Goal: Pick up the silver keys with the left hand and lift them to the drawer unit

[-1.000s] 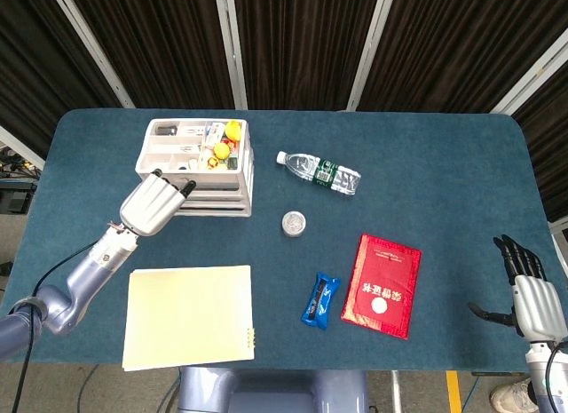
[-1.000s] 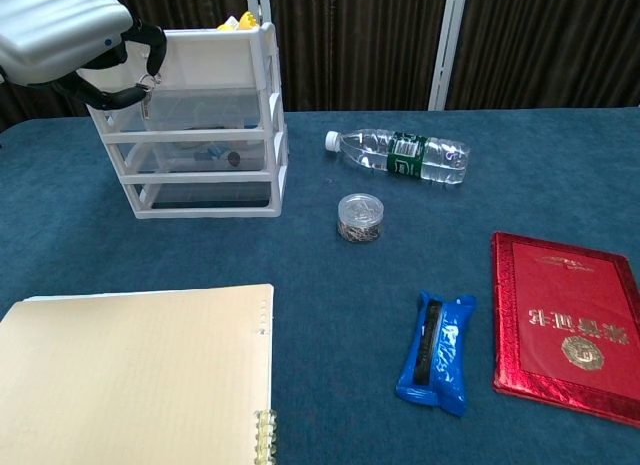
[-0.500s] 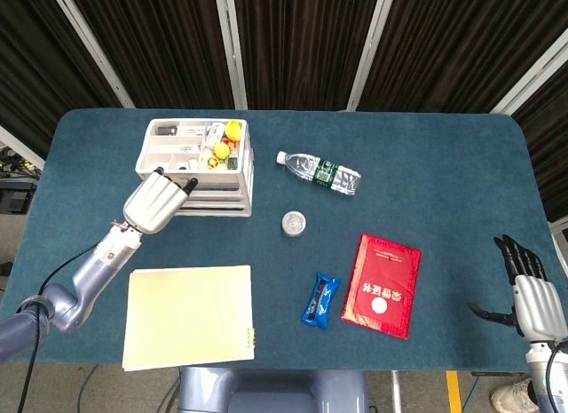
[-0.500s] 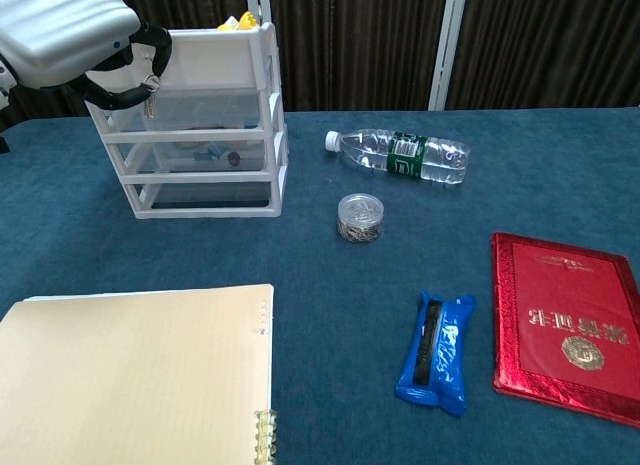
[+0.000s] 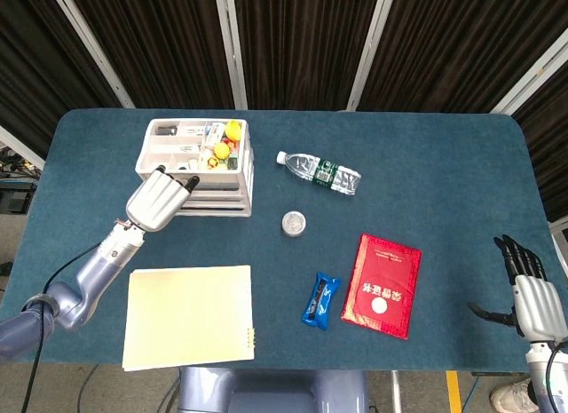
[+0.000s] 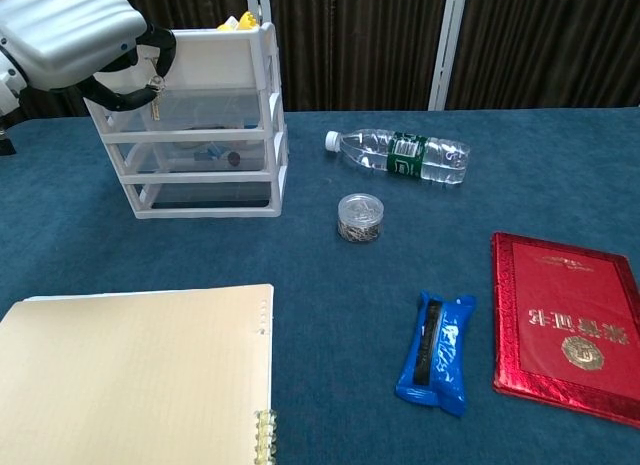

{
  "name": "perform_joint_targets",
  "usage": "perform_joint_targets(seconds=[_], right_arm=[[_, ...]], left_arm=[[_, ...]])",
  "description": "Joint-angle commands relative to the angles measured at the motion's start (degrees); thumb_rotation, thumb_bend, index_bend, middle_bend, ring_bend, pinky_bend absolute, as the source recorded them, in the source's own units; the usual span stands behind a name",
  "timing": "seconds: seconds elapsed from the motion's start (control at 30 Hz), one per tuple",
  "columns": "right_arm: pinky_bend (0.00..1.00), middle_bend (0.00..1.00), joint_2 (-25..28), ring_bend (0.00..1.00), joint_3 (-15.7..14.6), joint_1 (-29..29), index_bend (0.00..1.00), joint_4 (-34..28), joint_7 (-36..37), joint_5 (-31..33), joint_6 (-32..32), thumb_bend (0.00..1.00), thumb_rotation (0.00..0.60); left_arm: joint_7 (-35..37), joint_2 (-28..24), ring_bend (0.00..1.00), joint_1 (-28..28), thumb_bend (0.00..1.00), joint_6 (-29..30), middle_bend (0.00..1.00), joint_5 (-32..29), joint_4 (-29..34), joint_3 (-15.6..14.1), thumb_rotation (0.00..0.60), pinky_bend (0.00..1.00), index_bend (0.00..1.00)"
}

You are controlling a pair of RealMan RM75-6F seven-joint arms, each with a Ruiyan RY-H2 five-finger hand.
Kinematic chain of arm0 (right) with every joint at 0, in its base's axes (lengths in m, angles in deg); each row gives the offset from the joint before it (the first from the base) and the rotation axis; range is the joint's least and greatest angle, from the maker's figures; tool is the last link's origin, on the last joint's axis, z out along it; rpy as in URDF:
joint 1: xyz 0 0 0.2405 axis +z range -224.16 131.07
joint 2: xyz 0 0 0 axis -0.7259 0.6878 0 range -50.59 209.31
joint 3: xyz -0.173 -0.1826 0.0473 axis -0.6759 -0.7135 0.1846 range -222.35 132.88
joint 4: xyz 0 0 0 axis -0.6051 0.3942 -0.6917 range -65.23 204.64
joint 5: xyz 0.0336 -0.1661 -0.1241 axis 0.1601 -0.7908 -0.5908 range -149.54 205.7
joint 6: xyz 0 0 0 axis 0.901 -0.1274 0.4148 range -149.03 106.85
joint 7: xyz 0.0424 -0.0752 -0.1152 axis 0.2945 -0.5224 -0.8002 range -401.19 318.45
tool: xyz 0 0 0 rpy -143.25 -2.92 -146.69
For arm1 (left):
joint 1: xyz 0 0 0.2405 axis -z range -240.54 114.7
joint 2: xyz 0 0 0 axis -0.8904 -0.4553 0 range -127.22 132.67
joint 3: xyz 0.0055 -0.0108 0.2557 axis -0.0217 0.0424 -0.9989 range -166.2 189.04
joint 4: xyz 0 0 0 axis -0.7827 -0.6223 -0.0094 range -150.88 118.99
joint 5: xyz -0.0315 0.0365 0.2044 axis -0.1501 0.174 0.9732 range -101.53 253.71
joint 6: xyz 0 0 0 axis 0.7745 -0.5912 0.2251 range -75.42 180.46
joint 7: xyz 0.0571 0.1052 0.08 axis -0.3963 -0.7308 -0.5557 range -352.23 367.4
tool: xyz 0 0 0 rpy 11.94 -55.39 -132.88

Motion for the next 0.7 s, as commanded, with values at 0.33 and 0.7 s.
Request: perform_joint_targets(seconds=[0.33, 0.7], right_arm=[[0.0, 0.0, 0.11, 0.0, -0.01, -0.03, 0.0, 0.02, 0.22, -0.14, -0.05, 0.0, 0.6], [0.0, 0.0, 0.27, 0.0, 0.0, 0.02, 0.0, 0.18, 0.4, -0.06, 0.14, 0.0, 0.6]], left_arm=[[-0.24, 0.19, 0.97, -0.24, 0.29, 0.84, 1.0, 0.08, 0.22, 0.11, 0.6, 0.86, 0.38], [0.64, -3.79, 0.85, -7.45, 0.29, 10.29, 0.92, -2.96, 11.38, 1.72, 0.6, 0.79, 0.31]])
